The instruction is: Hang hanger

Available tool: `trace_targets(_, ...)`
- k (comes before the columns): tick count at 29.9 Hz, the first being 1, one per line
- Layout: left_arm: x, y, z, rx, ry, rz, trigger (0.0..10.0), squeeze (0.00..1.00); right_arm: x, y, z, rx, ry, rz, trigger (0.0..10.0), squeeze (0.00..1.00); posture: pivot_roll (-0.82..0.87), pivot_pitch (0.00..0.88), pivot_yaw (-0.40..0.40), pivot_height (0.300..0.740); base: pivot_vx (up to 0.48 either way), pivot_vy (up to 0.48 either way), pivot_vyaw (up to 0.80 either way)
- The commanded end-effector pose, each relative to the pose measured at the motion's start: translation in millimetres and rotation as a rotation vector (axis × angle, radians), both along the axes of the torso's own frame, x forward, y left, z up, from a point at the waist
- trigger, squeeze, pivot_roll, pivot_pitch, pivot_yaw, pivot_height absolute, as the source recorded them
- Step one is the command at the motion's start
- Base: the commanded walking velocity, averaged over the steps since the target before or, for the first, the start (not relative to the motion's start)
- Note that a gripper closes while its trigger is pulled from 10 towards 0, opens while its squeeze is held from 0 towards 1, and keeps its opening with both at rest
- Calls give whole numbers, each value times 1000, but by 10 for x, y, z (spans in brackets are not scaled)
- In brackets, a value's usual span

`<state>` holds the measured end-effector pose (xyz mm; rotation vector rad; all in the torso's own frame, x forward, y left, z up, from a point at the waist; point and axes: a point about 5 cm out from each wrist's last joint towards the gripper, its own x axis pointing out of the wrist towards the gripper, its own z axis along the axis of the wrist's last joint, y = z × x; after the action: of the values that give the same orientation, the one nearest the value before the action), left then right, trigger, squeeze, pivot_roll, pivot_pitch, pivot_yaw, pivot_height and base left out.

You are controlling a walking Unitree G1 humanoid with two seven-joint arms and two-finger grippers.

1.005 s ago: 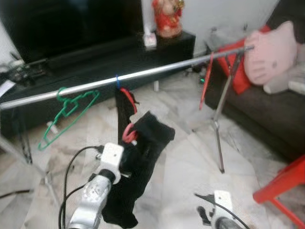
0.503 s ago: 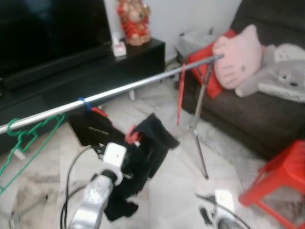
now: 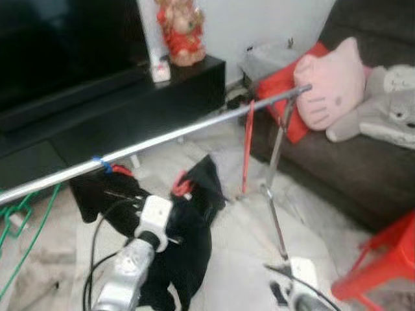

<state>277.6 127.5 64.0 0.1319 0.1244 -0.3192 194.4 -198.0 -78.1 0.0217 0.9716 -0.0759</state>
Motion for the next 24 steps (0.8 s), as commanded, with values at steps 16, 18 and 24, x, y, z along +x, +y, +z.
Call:
trace_targets(16,40,-124,129,-31,-28,-61,10000,0,-14,-67,3,-21,11,11,10000,0,-150,0,72,732,237,0,0)
trace_targets(18,63,-129,156,-33,-32,-58,10000,0,-12,-66,4,-20,10,10,10000,0,-148,0,72,732,0,0,0)
trace_targets(24,97,-82,178,-55,-29,-3,10000,0,-10,-61,4,-18,11,12,10000,0,-148,0,73,732,0,0,0)
